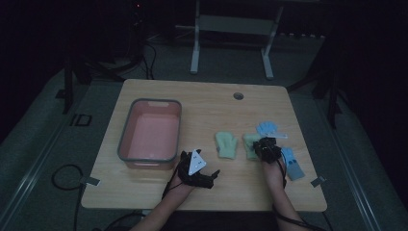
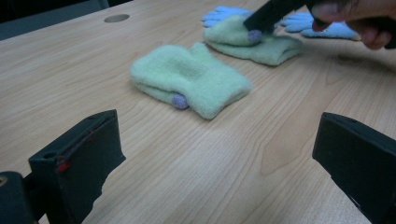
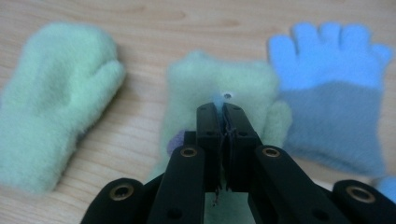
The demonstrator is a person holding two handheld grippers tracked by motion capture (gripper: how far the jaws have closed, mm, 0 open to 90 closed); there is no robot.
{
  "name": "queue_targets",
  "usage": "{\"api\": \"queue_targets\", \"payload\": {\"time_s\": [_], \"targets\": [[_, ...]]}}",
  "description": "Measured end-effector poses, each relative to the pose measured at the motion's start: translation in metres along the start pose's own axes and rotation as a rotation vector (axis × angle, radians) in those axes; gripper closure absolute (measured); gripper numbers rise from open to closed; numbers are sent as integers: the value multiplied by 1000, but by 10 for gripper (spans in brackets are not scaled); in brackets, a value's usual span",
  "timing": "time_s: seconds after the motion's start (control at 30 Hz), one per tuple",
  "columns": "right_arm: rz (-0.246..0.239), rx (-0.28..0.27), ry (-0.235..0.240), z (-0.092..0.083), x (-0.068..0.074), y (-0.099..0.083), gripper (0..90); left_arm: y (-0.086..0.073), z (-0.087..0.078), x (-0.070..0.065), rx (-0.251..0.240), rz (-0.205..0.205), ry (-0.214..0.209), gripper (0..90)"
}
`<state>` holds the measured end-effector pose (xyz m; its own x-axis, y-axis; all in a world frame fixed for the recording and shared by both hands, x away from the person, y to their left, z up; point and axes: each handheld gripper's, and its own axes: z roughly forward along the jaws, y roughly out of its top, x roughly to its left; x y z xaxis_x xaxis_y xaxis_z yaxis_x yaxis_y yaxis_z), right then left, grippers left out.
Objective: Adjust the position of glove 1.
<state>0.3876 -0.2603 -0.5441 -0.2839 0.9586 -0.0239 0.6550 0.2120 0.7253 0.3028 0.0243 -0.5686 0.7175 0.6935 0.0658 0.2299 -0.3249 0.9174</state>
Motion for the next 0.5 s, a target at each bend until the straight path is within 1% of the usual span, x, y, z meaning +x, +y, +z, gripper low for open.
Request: {"api": "queue_targets", "payload": {"time_s": [0.07, 0.17, 0.23, 0.3, 0.33, 0.4, 0.5], "targets": [[2, -2, 3, 2, -1, -3, 851, 0, 0, 0, 2, 2, 1, 16], [2, 1, 10, -1, -1, -1, 791, 0, 0, 0, 0, -1, 1, 16], [-14, -9, 15, -6, 0, 1, 721, 0, 0, 0, 0, 0, 0, 16], [-29, -13, 16, -10, 0, 4, 674, 0, 0, 0, 2, 2, 1, 16], [-34, -15, 27, -12, 0, 5, 642, 0, 0, 0, 2, 3, 1, 16], [-58, -21, 32, -17, 0, 9, 588, 0, 0, 0, 0, 3, 0, 16], [-103, -22, 42, -23, 0, 14, 531, 0, 0, 0, 0, -2, 1, 16]]}}
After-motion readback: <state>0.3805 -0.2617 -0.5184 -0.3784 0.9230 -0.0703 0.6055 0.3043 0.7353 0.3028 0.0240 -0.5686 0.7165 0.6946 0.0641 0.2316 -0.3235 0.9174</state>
